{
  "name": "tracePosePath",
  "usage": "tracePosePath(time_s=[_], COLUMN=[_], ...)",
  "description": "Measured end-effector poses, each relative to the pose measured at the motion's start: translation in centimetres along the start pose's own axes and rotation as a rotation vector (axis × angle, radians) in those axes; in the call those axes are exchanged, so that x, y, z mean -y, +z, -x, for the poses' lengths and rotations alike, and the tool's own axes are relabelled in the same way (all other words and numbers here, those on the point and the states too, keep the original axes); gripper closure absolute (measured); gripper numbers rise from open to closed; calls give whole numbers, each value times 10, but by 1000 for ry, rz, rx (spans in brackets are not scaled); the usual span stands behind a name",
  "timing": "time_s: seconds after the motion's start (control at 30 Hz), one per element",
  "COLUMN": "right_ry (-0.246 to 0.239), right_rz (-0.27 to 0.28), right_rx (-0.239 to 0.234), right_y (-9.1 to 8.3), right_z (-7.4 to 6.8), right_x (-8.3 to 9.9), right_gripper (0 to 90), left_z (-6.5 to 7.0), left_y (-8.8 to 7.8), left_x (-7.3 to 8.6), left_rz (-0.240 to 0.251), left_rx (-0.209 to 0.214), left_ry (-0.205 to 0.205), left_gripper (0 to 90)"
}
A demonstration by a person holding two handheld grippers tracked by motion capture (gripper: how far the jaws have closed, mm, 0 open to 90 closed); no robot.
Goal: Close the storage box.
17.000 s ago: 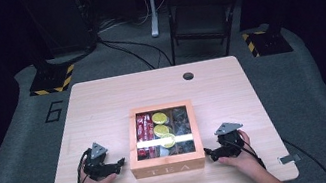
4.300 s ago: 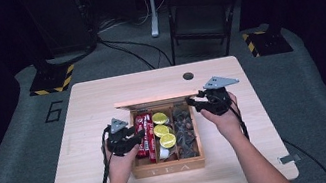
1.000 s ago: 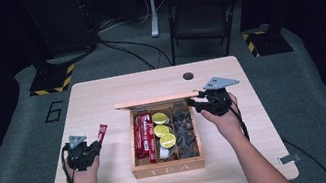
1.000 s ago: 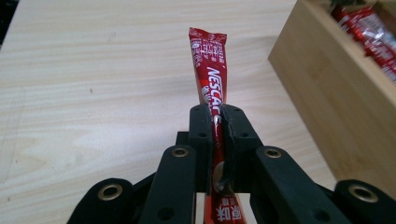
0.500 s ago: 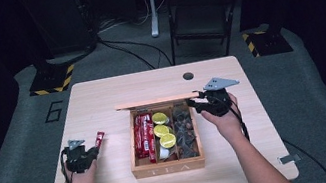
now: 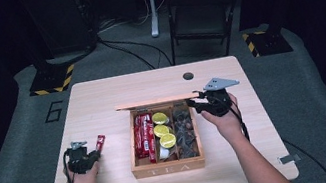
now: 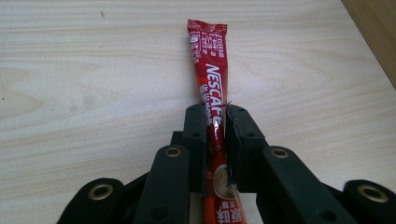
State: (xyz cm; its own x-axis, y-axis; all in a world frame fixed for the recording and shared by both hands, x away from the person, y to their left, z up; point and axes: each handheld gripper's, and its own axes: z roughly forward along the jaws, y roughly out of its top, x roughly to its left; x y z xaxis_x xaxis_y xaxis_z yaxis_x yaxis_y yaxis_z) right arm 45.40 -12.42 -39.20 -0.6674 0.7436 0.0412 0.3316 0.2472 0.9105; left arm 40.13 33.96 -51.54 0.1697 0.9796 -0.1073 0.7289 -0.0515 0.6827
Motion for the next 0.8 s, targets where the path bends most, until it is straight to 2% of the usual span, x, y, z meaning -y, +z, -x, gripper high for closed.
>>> tracePosePath(time_s=[0.1,0.23,0.37,0.6,0.8], right_ry=[1,2,2,3,1], right_rz=[0,0,0,-4,-3], right_rx=[0,0,-1,-3,-3], right_y=[0,0,0,0,0], right_z=[0,0,0,0,0], right_x=[0,0,0,1,1], right_gripper=[548,548,547,547,547], left_z=[0,-1,-1,3,9], left_y=[0,-1,-3,-8,-11], left_x=[0,0,0,-3,-6], left_rz=[1,15,30,60,52], left_rx=[-10,-30,-15,-5,19], left_ry=[-2,-6,-13,-7,16], left_gripper=[739,640,566,506,484])
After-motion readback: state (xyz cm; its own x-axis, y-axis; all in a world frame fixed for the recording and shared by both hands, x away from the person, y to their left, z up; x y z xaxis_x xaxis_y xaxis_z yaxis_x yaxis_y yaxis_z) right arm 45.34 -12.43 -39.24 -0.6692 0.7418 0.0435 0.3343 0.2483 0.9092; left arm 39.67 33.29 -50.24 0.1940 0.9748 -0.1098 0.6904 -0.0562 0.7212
